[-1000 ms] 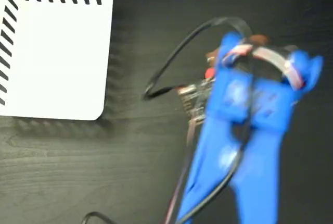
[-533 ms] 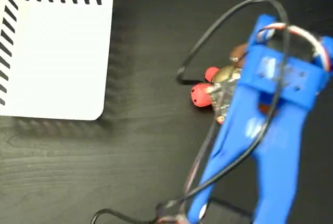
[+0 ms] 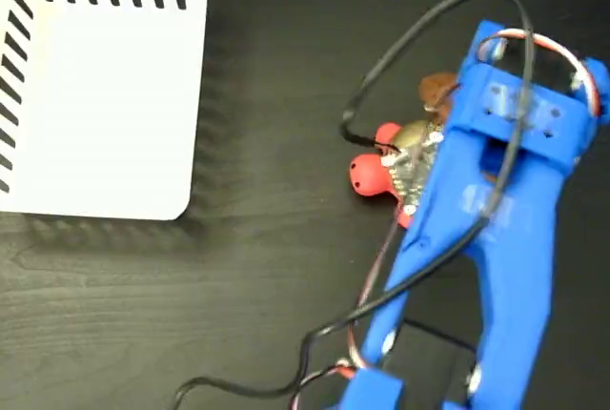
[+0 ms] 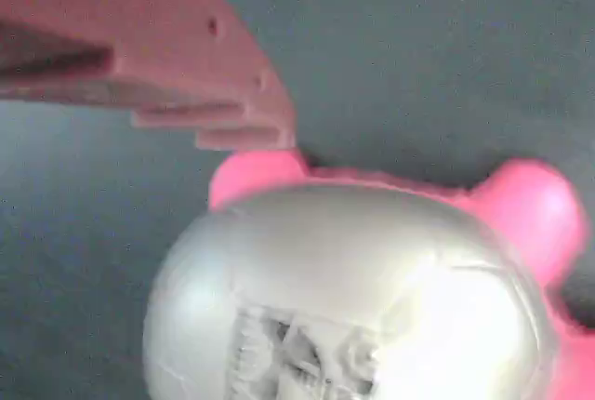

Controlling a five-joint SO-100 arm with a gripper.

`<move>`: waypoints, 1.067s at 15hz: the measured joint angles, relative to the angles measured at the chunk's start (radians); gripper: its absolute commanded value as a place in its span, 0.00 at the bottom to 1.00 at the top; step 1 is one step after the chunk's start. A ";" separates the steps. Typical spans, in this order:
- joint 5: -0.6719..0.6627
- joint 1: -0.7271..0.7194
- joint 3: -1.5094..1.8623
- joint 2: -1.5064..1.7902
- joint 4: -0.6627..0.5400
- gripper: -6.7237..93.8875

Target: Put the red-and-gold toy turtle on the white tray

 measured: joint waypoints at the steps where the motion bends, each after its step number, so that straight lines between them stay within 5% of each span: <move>1: 0.008 0.002 0.020 0.000 -0.017 0.66; 13: 0.029 -0.005 0.276 -0.020 -0.298 0.65; 16: 0.029 -0.011 0.285 -0.020 -0.318 0.45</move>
